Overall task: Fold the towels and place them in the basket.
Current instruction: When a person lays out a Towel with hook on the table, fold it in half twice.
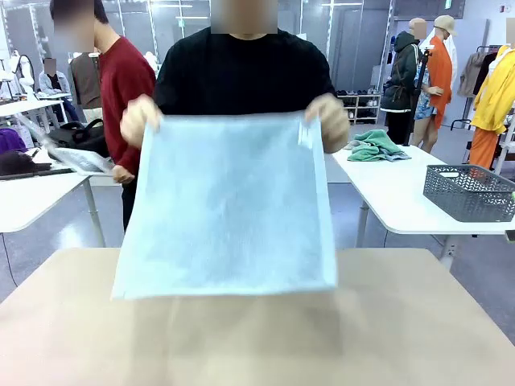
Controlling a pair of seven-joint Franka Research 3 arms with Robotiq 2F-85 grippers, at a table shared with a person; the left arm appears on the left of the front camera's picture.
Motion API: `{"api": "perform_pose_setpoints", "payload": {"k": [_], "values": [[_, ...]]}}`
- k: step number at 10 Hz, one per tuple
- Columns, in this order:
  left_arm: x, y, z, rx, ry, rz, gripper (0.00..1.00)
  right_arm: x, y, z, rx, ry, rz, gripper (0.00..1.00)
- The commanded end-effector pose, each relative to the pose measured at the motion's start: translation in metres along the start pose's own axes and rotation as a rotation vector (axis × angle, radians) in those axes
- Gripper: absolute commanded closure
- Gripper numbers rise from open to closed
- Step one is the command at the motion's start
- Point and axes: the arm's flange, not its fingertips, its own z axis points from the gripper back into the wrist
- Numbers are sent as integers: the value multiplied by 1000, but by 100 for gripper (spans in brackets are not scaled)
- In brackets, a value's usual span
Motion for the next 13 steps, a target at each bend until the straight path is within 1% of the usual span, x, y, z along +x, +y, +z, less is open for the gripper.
{"api": "perform_pose_setpoints", "payload": {"k": [1,13], "values": [[3,-1,0,-20,-6,-14,0,0,1,1,10,-1,5,0],[3,-1,0,-20,-6,-14,0,0,1,1,10,-1,5,0]]}}
